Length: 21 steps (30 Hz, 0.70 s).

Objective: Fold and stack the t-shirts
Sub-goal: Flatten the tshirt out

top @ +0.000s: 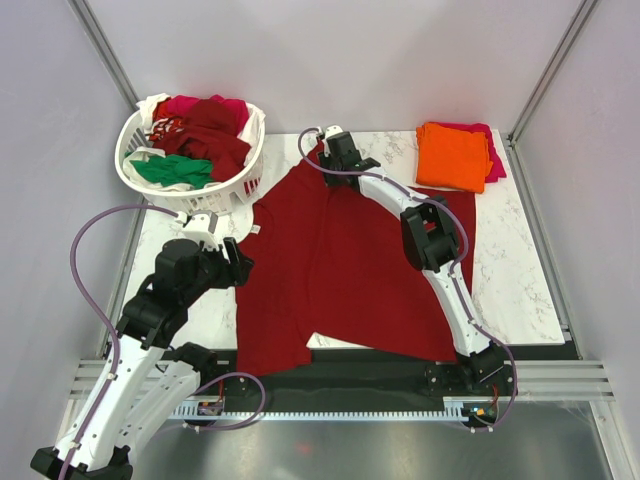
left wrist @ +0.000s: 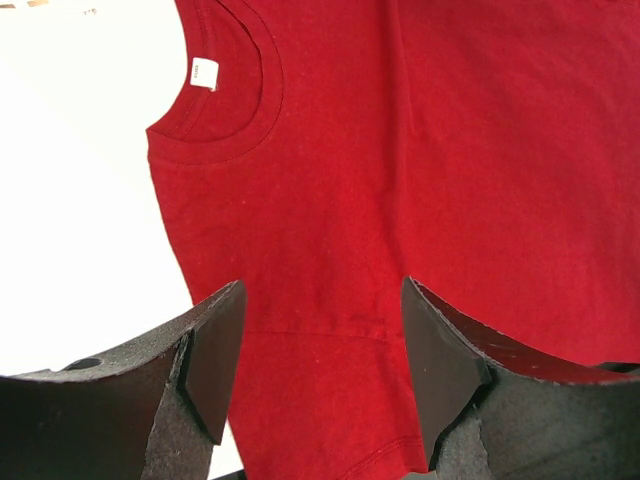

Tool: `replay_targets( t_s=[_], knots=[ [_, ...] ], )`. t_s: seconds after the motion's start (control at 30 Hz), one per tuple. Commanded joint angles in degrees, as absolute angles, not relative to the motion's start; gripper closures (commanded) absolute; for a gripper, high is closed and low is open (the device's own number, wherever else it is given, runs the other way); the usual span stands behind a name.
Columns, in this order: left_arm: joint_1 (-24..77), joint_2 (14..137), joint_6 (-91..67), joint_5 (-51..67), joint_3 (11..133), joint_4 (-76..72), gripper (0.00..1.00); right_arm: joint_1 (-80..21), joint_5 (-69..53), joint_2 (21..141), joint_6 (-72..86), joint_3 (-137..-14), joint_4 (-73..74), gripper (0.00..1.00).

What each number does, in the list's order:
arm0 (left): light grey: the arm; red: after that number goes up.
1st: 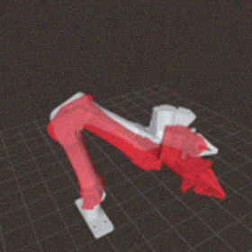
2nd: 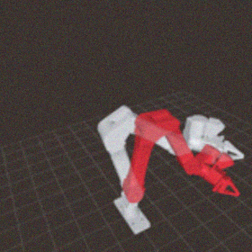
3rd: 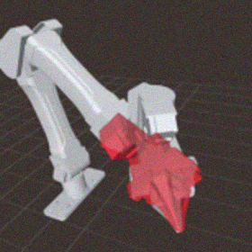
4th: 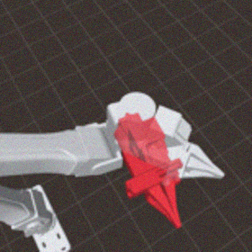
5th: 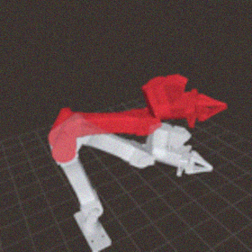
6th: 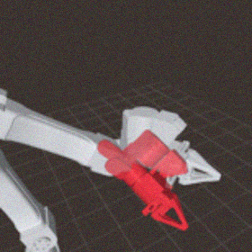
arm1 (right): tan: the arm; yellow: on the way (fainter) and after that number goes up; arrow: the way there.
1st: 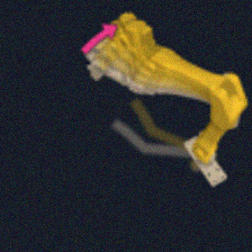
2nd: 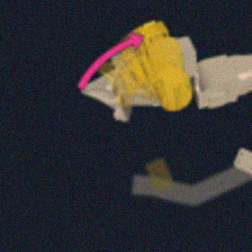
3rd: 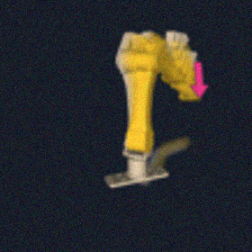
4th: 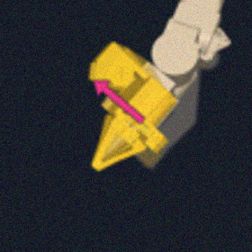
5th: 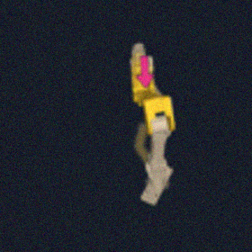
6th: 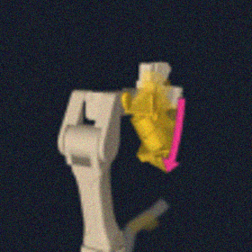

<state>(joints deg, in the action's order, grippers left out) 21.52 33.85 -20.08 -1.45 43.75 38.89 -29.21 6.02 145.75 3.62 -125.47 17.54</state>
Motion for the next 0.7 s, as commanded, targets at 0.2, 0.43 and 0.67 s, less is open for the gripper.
replay_targets(
  t_s=[0.2,0.43,0.67],
  knots=[
    [21.62,34.01,-20.04,-2.55,43.86,37.53,0.3,-29.27,5.54,144.93,3.78,-125.95,16.08,0.6],
    [21.62,34.1,-20.04,-2.55,43.86,37.53,0.3,-29.71,5.19,145.28,3.69,-125.95,16.17,0.61],
    [21.62,34.1,-20.04,-2.55,43.86,37.53,0.3,-29.71,4.92,145.63,3.96,-126.04,16.35,0.62]
  ],
)
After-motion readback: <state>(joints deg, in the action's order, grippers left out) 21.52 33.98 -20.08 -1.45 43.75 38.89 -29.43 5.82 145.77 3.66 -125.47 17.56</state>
